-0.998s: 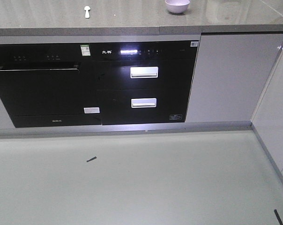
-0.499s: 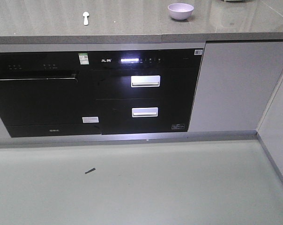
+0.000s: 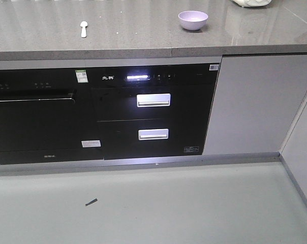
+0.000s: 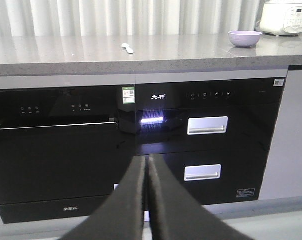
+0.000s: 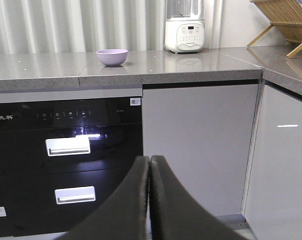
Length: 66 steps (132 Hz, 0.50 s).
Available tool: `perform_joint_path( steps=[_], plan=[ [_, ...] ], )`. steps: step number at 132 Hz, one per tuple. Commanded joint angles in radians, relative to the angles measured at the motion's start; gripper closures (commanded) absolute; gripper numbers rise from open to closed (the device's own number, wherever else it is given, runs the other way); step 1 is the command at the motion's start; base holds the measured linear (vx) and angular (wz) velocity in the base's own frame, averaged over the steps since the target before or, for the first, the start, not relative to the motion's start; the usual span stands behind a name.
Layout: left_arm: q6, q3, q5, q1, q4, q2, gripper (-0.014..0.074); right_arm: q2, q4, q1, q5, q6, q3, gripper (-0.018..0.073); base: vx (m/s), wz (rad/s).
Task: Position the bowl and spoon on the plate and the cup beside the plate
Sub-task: 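Drive the base toward the counter with the spoon and lavender bowl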
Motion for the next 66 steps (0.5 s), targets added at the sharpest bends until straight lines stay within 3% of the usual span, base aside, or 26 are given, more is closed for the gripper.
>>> perform_joint_path(
  steps=[1,66],
  plan=[
    [-0.002,0.009,-0.073,-0.006,-0.007,-0.016,0.0603,-0.002,-0.006,-0.006,-0.068,-0.002,0.006,0.0568,0.20,-0.04],
    [-0.002,0.009,-0.073,-0.006,-0.007,-0.016,0.0603,-0.002,-0.006,-0.006,-0.068,-0.002,0.006,0.0568,0.21,-0.03]
  ],
)
